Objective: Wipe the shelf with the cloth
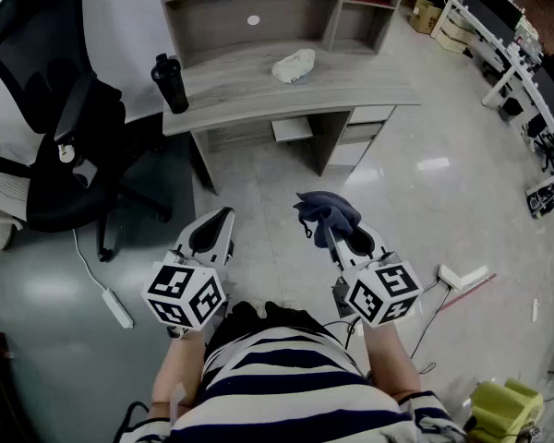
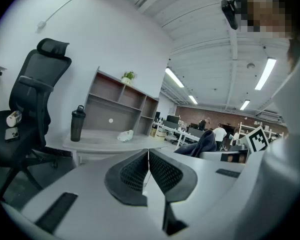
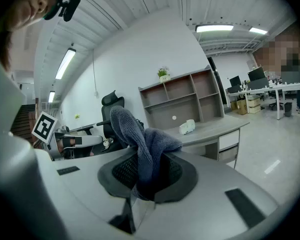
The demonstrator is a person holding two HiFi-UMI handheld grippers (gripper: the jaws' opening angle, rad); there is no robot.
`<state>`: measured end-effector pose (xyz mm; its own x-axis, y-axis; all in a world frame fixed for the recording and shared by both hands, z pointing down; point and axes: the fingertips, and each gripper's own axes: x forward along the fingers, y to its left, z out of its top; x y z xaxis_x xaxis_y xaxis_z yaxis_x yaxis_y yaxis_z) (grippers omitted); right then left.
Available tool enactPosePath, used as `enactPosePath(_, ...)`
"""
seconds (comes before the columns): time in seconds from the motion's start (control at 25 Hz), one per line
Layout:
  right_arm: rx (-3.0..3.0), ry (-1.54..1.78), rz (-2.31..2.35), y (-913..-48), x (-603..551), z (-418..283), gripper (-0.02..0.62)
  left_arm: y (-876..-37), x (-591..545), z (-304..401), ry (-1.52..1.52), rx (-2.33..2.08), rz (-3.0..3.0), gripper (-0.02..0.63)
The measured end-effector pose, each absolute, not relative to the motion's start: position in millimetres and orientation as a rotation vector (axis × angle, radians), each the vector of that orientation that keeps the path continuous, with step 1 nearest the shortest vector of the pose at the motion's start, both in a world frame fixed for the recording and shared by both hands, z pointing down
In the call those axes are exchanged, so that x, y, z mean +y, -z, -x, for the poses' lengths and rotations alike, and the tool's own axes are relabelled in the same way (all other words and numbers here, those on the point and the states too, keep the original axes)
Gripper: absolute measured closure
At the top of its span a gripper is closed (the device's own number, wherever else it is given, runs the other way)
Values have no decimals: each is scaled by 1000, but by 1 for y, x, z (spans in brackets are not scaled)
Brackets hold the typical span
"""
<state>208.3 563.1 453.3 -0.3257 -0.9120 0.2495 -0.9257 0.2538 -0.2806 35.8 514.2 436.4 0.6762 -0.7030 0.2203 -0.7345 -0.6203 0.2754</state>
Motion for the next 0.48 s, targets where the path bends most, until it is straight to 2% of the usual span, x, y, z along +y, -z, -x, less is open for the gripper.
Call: enactPosePath(0.48,-2497,-582,-1783,-457,558,-237,520,-438,511,-68,-127,-1165,-2552,586)
